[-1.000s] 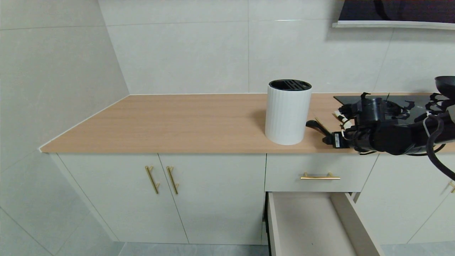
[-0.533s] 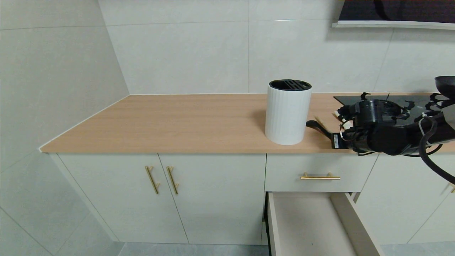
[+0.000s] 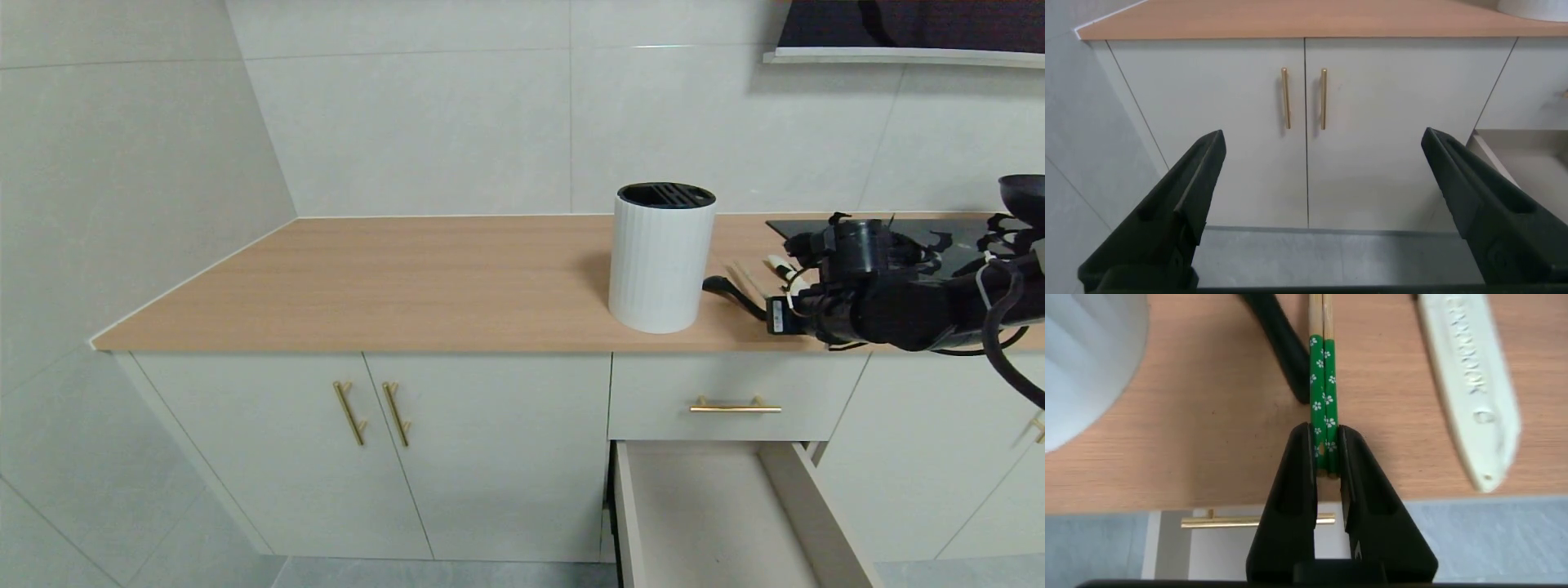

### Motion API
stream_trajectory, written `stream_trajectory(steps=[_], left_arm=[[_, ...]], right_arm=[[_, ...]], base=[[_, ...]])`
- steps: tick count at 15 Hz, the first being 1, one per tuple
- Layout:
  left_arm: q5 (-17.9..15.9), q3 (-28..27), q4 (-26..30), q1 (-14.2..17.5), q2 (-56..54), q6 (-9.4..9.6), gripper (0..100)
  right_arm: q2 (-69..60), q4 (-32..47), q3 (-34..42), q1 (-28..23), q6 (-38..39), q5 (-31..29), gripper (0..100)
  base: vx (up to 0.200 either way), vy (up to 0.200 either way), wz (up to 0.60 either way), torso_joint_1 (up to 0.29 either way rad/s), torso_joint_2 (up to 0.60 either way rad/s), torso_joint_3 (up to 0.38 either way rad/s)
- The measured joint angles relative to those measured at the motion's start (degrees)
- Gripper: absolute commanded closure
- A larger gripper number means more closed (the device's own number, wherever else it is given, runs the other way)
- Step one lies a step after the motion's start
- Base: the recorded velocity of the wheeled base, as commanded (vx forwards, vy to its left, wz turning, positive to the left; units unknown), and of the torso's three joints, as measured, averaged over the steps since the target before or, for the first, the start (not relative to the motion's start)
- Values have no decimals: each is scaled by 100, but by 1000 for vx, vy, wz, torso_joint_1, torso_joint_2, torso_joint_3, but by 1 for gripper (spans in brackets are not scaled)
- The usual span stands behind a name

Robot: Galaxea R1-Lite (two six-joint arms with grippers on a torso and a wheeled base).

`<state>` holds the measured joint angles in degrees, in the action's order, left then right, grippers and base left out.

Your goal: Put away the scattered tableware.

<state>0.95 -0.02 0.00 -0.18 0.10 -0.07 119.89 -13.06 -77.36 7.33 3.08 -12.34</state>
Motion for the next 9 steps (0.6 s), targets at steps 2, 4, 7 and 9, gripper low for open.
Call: stream_trajectory(steps=[2,4,7,9], left_arm=[[-2,0,0,0,0,0,0],[0,0,0,0,0,0,0],[-2,0,0,0,0,0,0],[0,2,0,0,0,0,0]], right_arm=[[-333,146,160,11,4,7,100],[-779,439,333,35,2,20,100],[-1551,850,667,88,-90,99,100],[-2086,1103,950,105,-327,161,100]], base=[[0,0,0,0,0,0],[0,0,0,0,0,0],[0,0,0,0,0,0],[0,0,0,0,0,0]])
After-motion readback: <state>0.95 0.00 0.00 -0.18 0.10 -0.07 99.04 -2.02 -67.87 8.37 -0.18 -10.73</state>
